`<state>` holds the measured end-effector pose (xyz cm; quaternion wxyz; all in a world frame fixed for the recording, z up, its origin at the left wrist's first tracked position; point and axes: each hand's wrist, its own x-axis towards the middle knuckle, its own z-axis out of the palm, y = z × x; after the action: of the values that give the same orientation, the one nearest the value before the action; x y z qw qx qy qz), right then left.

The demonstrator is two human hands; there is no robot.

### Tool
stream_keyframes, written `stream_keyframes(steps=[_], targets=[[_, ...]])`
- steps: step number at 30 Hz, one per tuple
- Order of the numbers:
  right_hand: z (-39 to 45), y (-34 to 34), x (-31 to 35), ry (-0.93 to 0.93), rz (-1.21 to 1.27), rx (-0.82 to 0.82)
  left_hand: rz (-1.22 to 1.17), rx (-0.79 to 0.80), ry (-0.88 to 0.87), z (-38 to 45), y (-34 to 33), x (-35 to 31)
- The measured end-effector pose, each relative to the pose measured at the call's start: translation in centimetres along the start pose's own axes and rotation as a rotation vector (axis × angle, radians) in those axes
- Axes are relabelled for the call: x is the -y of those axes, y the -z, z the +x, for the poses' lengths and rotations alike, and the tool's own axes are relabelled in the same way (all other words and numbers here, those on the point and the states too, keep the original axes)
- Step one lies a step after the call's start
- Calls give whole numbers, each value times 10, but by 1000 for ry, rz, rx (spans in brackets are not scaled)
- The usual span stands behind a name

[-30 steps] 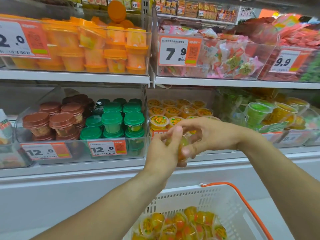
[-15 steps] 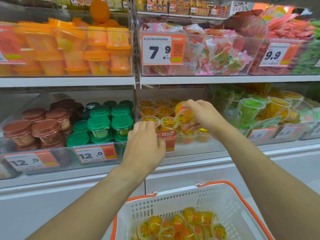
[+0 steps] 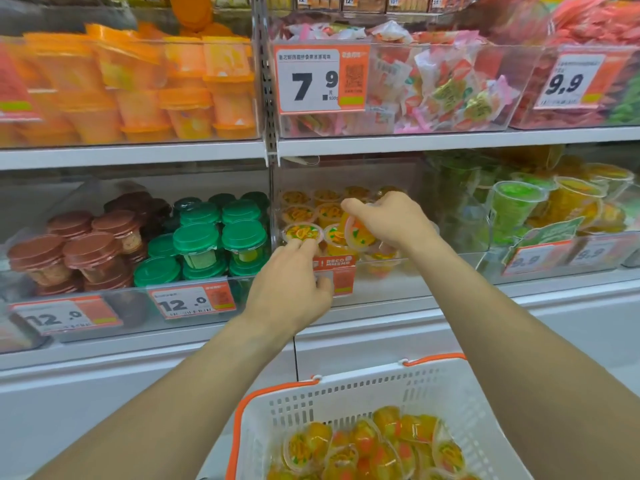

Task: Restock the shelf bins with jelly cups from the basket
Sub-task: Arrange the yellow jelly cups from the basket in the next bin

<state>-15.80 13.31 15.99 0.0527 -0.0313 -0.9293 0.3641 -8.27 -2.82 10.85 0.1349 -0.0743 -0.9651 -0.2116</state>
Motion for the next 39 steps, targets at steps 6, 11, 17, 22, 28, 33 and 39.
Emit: stream_keyframes(steps=[6, 11, 17, 22, 28, 33, 39], targets=[[3, -11, -8, -13, -148, 72, 22, 68, -54, -2, 7, 2], [2, -15, -11, 2, -178, -6, 7, 67, -54, -4, 8, 2], [1, -13, -12, 29, -183, 1, 16, 52, -44, -2, 10, 4], [2, -19, -14, 32, -289, 122, -2, 50, -46, -2, 7, 4], [7, -28, -16, -15, -361, 310, 4, 46, -49, -1, 4, 8], [13, -29, -18, 15, -383, 501, -5, 48, -58, -1, 3, 8], [0, -7, -19, 119, -225, 373, 11, -12, -24, -5, 2, 8]])
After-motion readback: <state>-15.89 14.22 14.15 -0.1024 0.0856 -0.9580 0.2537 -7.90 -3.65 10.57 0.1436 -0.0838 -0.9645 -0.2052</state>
